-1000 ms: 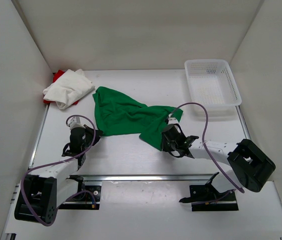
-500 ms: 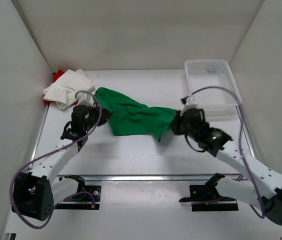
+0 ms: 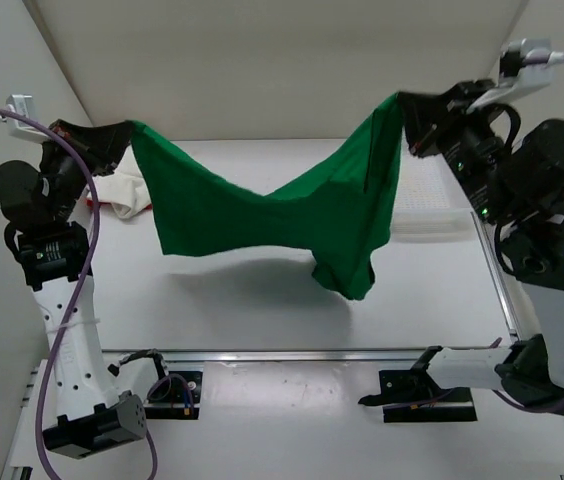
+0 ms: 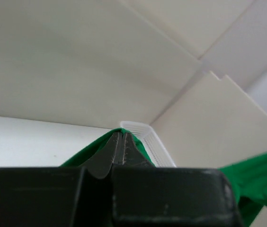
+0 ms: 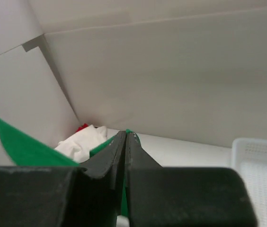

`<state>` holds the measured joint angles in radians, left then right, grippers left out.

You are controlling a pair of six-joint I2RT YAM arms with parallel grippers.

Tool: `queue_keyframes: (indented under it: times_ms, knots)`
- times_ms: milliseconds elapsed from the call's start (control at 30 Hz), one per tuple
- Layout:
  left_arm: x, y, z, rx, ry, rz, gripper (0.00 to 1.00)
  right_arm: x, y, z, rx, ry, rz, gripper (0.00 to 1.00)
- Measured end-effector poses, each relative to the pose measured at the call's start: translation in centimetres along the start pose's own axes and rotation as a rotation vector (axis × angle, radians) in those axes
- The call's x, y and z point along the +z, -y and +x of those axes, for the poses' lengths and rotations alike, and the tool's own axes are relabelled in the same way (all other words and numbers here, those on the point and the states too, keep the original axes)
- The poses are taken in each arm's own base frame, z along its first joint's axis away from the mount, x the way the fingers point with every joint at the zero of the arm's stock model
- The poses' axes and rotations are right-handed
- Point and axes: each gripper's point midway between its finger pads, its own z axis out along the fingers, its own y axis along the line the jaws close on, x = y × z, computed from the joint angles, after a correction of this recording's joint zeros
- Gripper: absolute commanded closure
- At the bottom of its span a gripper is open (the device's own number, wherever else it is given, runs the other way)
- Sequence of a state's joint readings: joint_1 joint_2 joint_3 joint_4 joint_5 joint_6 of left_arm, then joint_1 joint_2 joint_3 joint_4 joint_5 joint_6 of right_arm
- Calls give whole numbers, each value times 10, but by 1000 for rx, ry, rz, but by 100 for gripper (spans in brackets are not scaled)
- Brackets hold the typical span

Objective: Fold and stack the t-shirts
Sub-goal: Flatten out the tshirt

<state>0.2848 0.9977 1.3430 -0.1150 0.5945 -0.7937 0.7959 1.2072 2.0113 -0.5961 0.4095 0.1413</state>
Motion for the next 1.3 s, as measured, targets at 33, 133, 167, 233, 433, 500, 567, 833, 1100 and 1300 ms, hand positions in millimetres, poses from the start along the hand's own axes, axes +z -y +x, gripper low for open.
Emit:
queue_keyframes:
  times_ms: [33, 133, 167, 233, 433, 500, 567, 833, 1100, 1300]
  knots:
    - [-2, 9, -5, 0, 3, 21, 100, 5, -1, -12, -16, 23, 0, 100]
    - [-4, 27, -23, 6, 14, 53, 100, 30, 9, -44, -66, 86, 20, 100]
    - [-3, 30, -29, 11, 23, 57, 100, 41, 20, -49, -81, 100, 34, 100]
    - [1, 28, -34, 14, 32, 57, 100, 67, 56, -48, -113, 103, 65, 100]
    - [32, -38, 15, -60, -45, -62, 100, 167, 161, 78, -101, -208, 104, 100]
    - [47, -76, 51, -110, -111, -123, 100, 194, 174, 139, -73, -339, 81, 100]
    - [62, -125, 99, -179, -203, -217, 100, 211, 188, 199, -47, -460, 74, 100]
    - [122, -212, 169, -248, -377, -409, 100, 243, 209, 259, 22, -529, 81, 100]
    - [145, -141, 8, -113, -52, -226, 100, 219, 158, 63, -50, -56, -5, 100]
    - [109, -130, -13, -100, 38, -214, 100, 160, 118, -27, -116, 129, -78, 100]
